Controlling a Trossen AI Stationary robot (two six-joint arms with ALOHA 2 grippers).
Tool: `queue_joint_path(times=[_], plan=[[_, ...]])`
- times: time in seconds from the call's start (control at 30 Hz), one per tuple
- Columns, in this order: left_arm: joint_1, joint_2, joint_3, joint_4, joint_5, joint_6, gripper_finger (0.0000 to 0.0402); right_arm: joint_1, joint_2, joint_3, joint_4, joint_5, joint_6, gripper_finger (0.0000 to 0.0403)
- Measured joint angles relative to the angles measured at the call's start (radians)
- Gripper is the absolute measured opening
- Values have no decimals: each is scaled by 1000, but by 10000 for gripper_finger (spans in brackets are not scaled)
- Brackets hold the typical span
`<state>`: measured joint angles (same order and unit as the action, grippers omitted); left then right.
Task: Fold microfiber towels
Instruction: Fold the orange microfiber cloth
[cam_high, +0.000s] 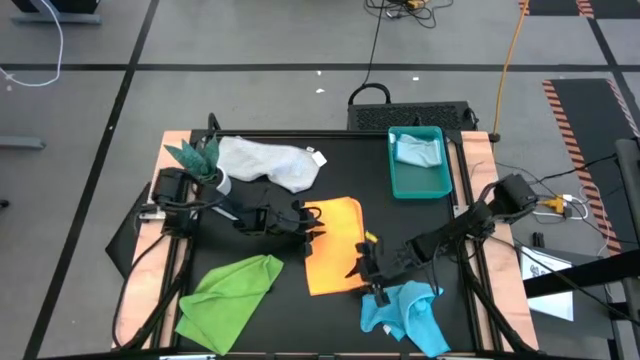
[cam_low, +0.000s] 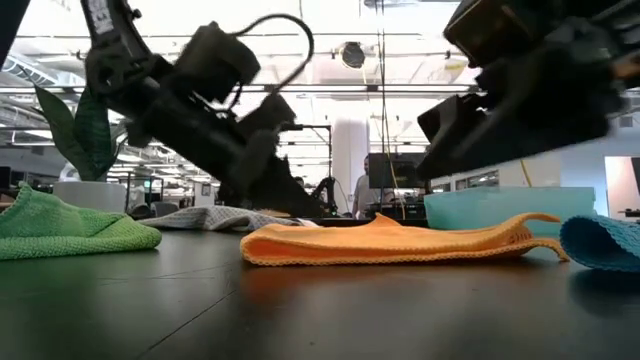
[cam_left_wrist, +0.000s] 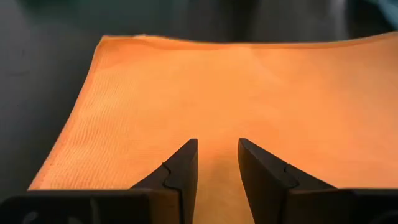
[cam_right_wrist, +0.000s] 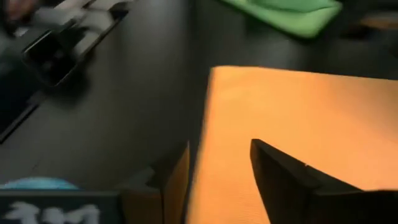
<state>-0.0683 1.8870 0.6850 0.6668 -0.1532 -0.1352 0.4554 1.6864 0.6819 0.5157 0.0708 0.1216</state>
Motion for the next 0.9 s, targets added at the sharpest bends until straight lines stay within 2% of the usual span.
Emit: queue_joint_path(times=[0.23, 0.37, 0.5, 0.63, 0.77, 0.9], plan=[[22, 27, -3, -24, 0, 2, 115, 34, 89, 109, -223, 46, -54, 172], [18, 16, -3, -26, 0, 17, 115, 40, 112, 163, -356, 116, -56, 157], [-20, -11, -3, -16, -3, 74, 115, 39, 106, 171, -389, 147, -53, 126], [-102, -38, 5, -15, -2, 204, 115, 38, 104, 170, -392, 166, -55, 69], [-209, -37, 14, -6, 53, 414, 115, 18, 104, 170, -387, 166, -18, 11], [-295, -37, 13, -29, 78, 554, 126, -12, 90, 168, -356, 163, 52, 13]])
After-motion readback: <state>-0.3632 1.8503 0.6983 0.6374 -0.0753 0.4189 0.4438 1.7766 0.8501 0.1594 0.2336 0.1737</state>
